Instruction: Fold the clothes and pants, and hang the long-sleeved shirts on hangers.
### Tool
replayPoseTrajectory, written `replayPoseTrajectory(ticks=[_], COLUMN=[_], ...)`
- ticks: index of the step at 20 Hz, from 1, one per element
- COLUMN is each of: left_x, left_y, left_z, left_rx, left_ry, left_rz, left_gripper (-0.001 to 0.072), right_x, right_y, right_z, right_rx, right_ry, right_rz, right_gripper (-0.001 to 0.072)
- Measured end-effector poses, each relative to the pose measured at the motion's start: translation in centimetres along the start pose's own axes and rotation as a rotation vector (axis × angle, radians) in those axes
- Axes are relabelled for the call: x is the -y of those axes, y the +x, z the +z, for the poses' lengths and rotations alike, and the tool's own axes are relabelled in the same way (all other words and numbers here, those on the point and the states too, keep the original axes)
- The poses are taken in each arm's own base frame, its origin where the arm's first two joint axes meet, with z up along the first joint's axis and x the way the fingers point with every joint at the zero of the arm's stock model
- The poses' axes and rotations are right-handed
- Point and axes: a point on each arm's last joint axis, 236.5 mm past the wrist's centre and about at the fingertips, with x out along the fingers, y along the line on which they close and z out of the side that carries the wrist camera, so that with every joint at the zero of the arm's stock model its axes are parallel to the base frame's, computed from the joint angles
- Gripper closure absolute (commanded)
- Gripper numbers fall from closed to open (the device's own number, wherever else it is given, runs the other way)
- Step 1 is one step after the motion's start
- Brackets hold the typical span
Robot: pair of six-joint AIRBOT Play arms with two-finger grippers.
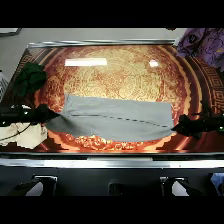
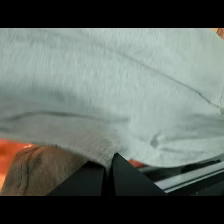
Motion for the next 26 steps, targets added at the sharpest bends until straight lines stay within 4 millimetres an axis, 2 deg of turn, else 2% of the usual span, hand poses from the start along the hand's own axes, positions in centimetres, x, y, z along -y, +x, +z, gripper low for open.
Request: replayPoseTrajectory(ticks=[5,10,15,22,23,24,25,26], left_x=[-0.6,-2.1,-3.6,-6.0,-6.2,-6.4,-6.4,-6.4], left_y=[4.6,8.2,10.9,14.9,15.4,15.9,16.2,16.5], left_z=[6.2,10.3,12.6,13.9,14.0,14.2,14.5,14.9], left_rx=[-0.016,-0.033,-0.009,-0.002,-0.002,0.001,0.007,0.018], left_ry=[0.003,-0.006,-0.054,-0.156,-0.160,-0.160,-0.159,-0.154], left_rz=[-0.006,-0.003,-0.011,-0.033,-0.032,-0.033,-0.034,-0.033], left_gripper=[0.0693,0.0693,0.0693,0.0684,0.0639,0.0479,0.0262,0.0127], right_x=[-1.0,-0.9,-0.6,0.0,0.0,0.1,0.1,0.2], right_y=[1.7,2.8,3.5,5.1,5.5,6.0,6.3,6.6], right_z=[5.6,10.3,13.1,15.0,15.1,15.3,15.3,15.4], right_rx=[0.072,0.128,0.189,0.217,0.215,0.211,0.206,0.202], right_ry=[-0.070,-0.072,-0.057,-0.032,-0.030,-0.027,-0.023,-0.022], right_rz=[-0.067,-0.102,-0.109,-0.098,-0.091,-0.083,-0.078,-0.074], right_gripper=[0.0679,0.0679,0.0678,0.0676,0.0673,0.0586,0.0450,0.0315])
